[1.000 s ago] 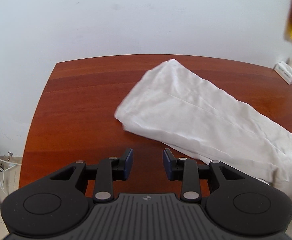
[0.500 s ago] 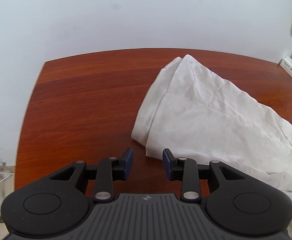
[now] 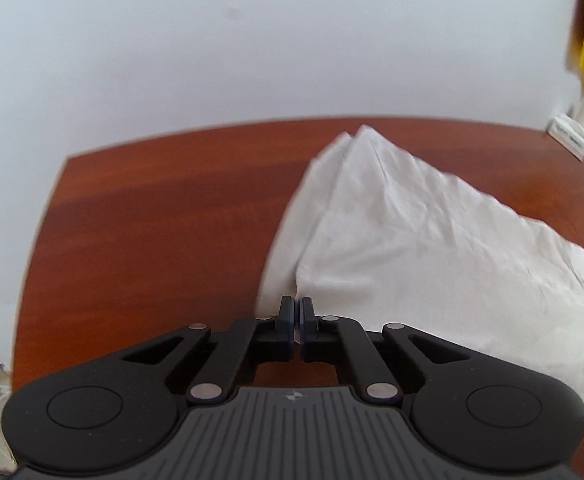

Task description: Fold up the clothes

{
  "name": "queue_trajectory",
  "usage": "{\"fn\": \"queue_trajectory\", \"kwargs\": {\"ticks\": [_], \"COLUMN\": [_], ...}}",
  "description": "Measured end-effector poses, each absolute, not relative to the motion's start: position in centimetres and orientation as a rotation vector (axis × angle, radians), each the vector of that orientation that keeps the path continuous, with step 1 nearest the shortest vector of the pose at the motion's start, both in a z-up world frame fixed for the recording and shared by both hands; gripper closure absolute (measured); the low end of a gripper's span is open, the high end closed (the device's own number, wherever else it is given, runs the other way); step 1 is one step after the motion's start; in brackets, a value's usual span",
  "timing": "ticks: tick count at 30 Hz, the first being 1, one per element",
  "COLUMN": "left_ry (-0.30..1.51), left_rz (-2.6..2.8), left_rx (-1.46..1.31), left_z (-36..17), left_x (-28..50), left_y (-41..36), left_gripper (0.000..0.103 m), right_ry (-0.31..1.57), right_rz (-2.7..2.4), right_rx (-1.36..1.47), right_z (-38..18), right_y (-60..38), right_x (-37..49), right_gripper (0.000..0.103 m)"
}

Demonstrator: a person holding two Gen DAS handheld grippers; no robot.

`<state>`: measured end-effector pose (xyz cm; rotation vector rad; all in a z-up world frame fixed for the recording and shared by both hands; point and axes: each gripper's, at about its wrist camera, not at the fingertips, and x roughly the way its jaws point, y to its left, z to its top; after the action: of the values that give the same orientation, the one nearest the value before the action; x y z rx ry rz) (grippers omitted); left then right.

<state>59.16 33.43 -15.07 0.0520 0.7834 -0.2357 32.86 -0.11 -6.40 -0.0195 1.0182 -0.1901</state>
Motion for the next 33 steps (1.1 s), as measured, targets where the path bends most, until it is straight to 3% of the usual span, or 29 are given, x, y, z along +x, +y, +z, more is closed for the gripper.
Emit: {"fn": "queue_trajectory", "kwargs": {"ticks": [9,14,15,17,18,33], "left_ry": [0.837,0.835,0.832,0.824,0.819,0.767], "left_rz": [-0.181,-0.170,-0.175,-0.184,-0.188,-0.481], "left_rx": [0.152,0.135,0.134,0.138,0.139,0.239], "left_z": [-16.8,-16.4,-16.2,-15.7,-15.5,-11.9], "left_x": [60.6,59.8,59.5,58.6,58.2,48.9], "left_y": [33.1,33.4,33.5,33.5,33.5,26.5], "left_gripper": [0.100,0.092,0.090,0.073,0.070,0.065], "right_ry": [1.036,1.042,1.045,1.048,1.050,1.052], "right_rz": [-0.180,-0.185,-0.188,-0.192,-0.196,-0.232], "right_rx": [-0.011,0.010,0.012,0.014,0.016,0.094], "right_z": [-7.1,-7.7,-7.8,-8.2,-8.5,-12.7], "right_y": [-0.5,-1.2,-1.4,-1.8,-1.9,-4.5], "right_x": [32.7,32.5,32.4,32.3,32.1,31.1], "right_gripper": [0.038,0.037,0.037,0.037,0.037,0.037]}}
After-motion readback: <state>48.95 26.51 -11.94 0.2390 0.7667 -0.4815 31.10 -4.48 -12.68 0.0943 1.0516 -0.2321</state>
